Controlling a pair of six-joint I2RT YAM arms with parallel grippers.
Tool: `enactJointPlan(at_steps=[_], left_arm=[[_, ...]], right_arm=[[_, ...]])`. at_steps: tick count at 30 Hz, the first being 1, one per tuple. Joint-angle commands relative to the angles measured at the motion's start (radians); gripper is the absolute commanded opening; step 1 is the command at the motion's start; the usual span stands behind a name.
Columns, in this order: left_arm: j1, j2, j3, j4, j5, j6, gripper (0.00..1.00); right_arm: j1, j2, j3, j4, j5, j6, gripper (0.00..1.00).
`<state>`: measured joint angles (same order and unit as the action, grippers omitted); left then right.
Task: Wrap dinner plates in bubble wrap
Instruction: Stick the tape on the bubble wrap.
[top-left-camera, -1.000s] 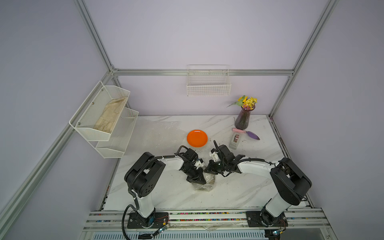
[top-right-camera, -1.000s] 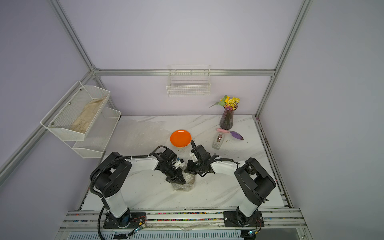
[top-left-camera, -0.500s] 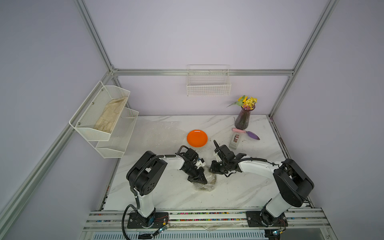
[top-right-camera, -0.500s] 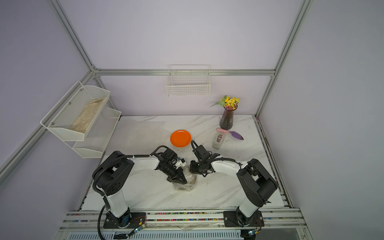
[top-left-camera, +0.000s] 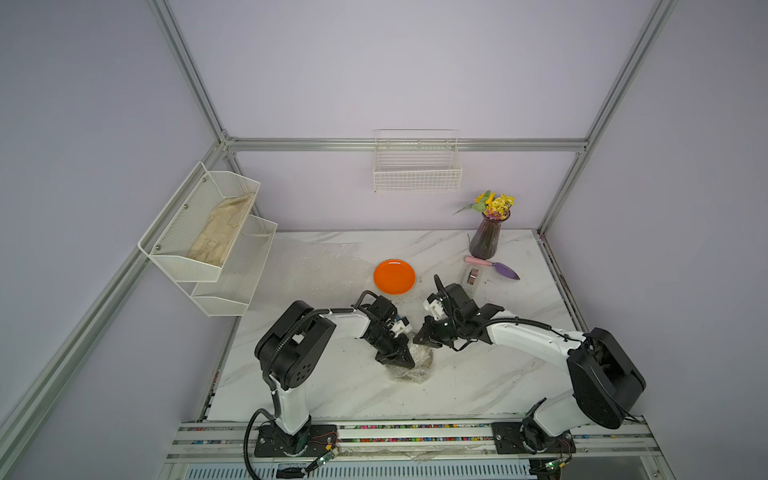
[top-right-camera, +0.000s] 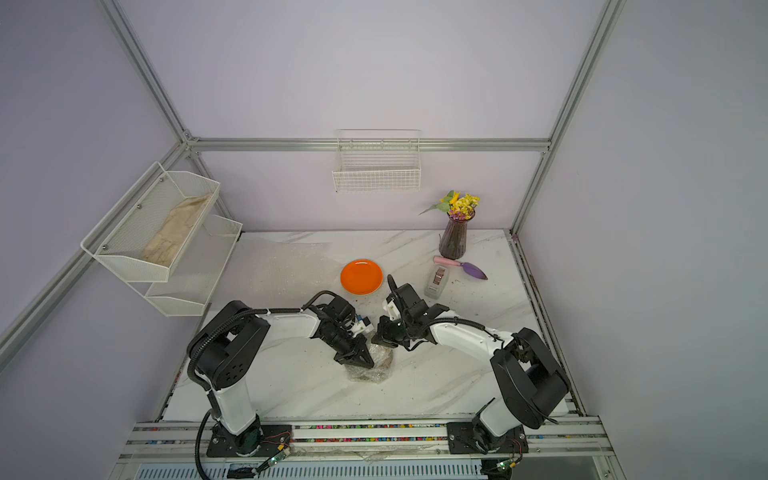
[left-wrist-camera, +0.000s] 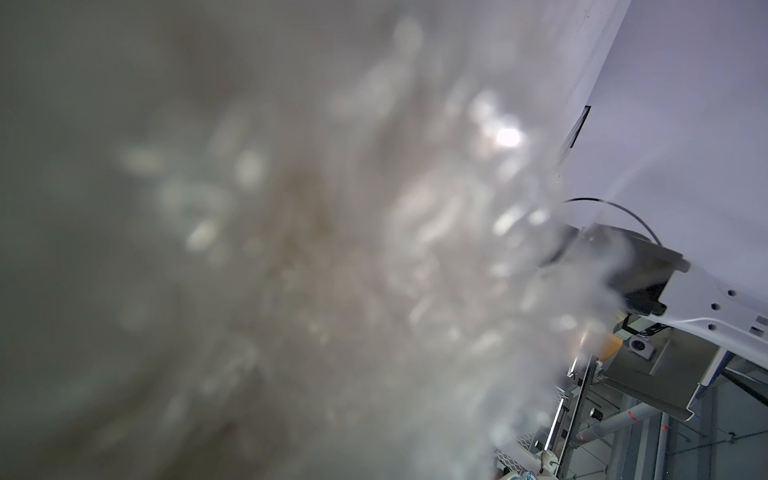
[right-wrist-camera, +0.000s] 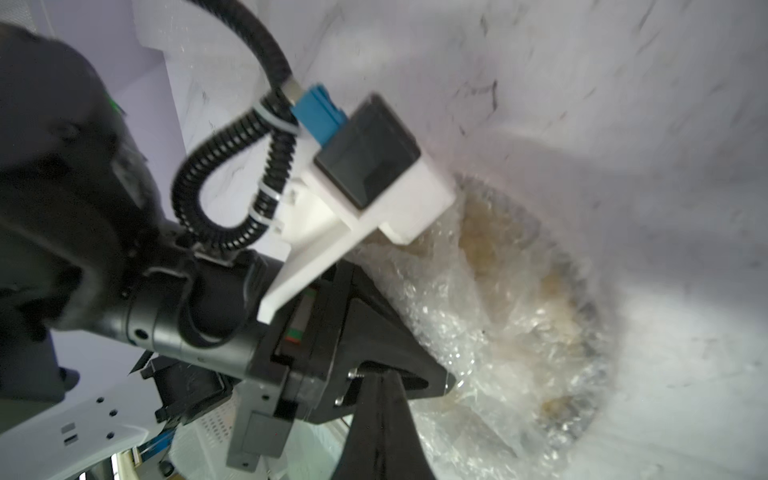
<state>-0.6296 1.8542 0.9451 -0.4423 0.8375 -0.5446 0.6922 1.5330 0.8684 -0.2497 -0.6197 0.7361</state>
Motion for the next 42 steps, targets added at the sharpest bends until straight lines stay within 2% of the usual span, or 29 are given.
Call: enactJointPlan(at_steps=[1, 3, 5, 7, 9, 14, 17, 20, 22, 24, 26, 30, 32, 37, 39, 42], left_arm=[[-0.012, 0.085, -0.026, -0.080, -0.183, 0.000, 0.11], [-0.012, 0.088, -0.025, -0.080, -0.181, -0.001, 0.11], [-0.012, 0.089, -0.025, -0.079, -0.179, -0.002, 0.11], [-0.012, 0.088, -0.026, -0.079, -0.181, -0.003, 0.11], [-0.012, 0.086, -0.026, -0.079, -0.181, -0.002, 0.11], [-0.012, 0.091, -0.025, -0.082, -0.178, 0.000, 0.11], [-0.012, 0.091, -0.025, -0.082, -0.178, 0.000, 0.11], [-0.013, 0.097, -0.023, -0.080, -0.173, -0.002, 0.11], [-0.011, 0.097, -0.022, -0.079, -0.172, -0.002, 0.11], [-0.012, 0.097, -0.023, -0.079, -0.172, -0.002, 0.11], [-0.012, 0.095, -0.025, -0.079, -0.172, -0.003, 0.11], [-0.012, 0.098, -0.023, -0.082, -0.171, -0.003, 0.11], [-0.012, 0.097, -0.022, -0.084, -0.172, -0.005, 0.11], [-0.012, 0.108, -0.017, -0.083, -0.164, 0.000, 0.11], [-0.012, 0.111, -0.017, -0.084, -0.160, 0.001, 0.11], [-0.012, 0.106, -0.020, -0.088, -0.161, 0.005, 0.11]], right_arm=[[0.001, 0.087, -0.015, -0.074, -0.038, -0.018, 0.00], [0.001, 0.154, 0.006, -0.132, 0.039, -0.055, 0.00], [0.001, 0.173, 0.040, -0.199, 0.168, -0.092, 0.00], [0.001, 0.160, 0.084, -0.242, 0.188, -0.116, 0.00], [0.001, 0.110, 0.108, -0.266, 0.160, -0.123, 0.00], [0.025, 0.006, 0.044, -0.193, -0.062, -0.032, 0.00], [0.041, 0.011, -0.022, -0.189, -0.038, -0.026, 0.00], [0.043, 0.103, -0.031, -0.200, -0.016, -0.064, 0.00], [0.053, 0.161, 0.023, -0.324, 0.073, -0.132, 0.00], [0.059, 0.137, 0.057, -0.403, 0.172, -0.151, 0.00], [0.059, 0.069, 0.052, -0.388, 0.152, -0.131, 0.00], [0.090, -0.006, -0.016, -0.214, -0.007, -0.033, 0.00], [0.100, 0.021, -0.036, -0.223, 0.001, -0.035, 0.00], [0.099, 0.136, -0.013, -0.384, 0.092, -0.115, 0.00], [0.074, 0.100, 0.017, -0.406, 0.137, -0.115, 0.00], [0.002, -0.009, 0.028, -0.383, 0.124, -0.114, 0.00]])
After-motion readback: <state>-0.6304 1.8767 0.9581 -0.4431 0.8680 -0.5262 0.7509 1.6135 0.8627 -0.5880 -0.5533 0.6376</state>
